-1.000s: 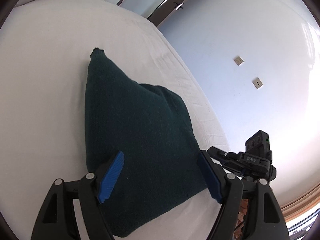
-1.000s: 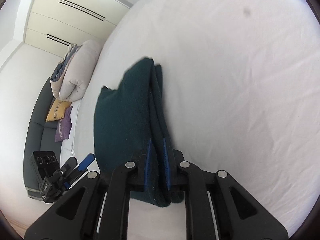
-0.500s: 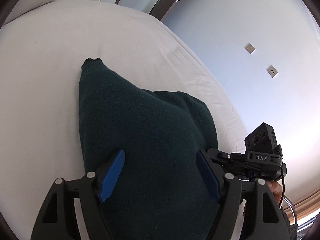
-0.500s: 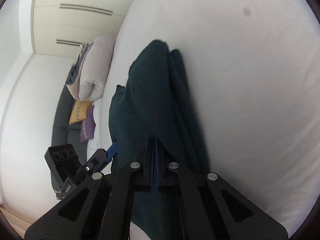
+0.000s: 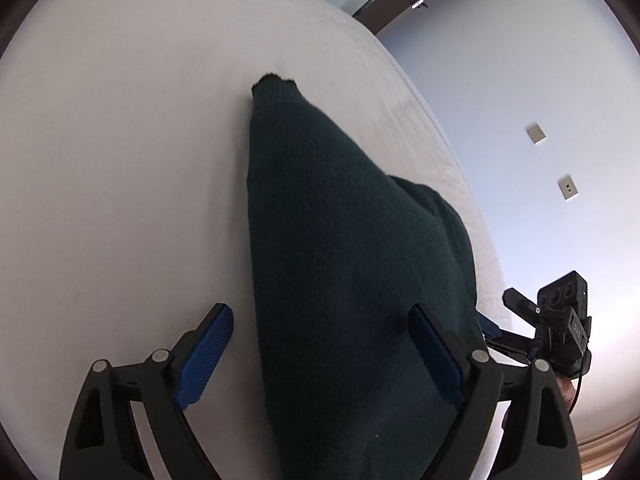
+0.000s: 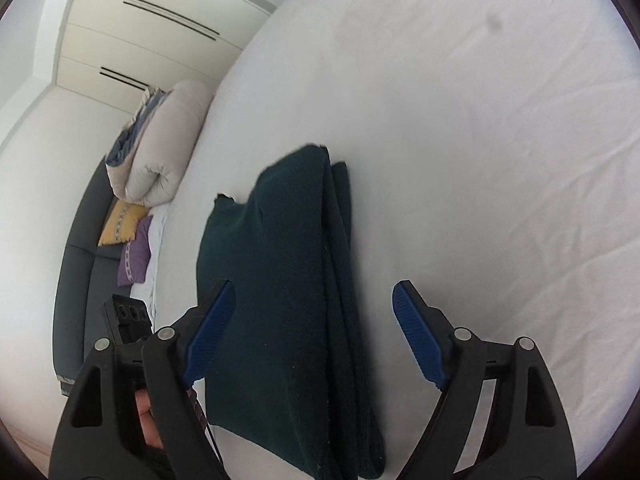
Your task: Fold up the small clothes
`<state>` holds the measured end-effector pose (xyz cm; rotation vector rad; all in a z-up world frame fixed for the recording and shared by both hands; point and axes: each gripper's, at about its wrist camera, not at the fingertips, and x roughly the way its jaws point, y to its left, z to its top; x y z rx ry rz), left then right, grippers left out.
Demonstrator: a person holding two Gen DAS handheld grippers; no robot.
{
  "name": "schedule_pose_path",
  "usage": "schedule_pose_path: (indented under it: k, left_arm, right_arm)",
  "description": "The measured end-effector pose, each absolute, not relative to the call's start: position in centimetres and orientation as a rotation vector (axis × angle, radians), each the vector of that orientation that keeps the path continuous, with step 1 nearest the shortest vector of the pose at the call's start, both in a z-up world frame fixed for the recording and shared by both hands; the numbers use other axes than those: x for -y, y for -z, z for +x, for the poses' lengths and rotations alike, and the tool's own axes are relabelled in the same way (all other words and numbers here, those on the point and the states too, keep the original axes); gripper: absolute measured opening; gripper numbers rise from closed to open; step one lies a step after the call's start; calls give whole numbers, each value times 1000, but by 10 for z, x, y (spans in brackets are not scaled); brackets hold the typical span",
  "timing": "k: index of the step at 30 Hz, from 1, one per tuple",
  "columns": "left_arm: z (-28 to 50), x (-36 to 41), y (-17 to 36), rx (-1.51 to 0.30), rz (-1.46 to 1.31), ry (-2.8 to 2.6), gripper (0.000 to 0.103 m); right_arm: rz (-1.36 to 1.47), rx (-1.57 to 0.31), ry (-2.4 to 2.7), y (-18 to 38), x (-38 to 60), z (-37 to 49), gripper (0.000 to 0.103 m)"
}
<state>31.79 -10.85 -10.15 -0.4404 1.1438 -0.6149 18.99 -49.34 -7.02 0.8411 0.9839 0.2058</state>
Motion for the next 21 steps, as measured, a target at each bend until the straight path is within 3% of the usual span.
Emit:
schedule_pose_path:
  k: [2, 4, 8, 11, 21]
  left_arm:
    - [320, 117, 103, -1149, -408, 610, 90]
    - [324, 124, 102, -1168, -391, 618, 79]
    - [332, 134, 103, -1222, -369, 609, 74]
    - [333, 138, 102, -1234, -346, 604, 69]
    - [325, 148, 85, -1231, -256, 543, 48]
  right_arm:
    - [813, -1040, -187, 79, 487, 201, 75]
    - [817, -1049, -176, 82, 484, 210, 68]
    - [760, -1127, -175, 86, 472, 229, 57]
    - [703, -1190, -202, 87, 456, 246, 40]
    - [401, -1224, -80, 70, 399, 262, 24]
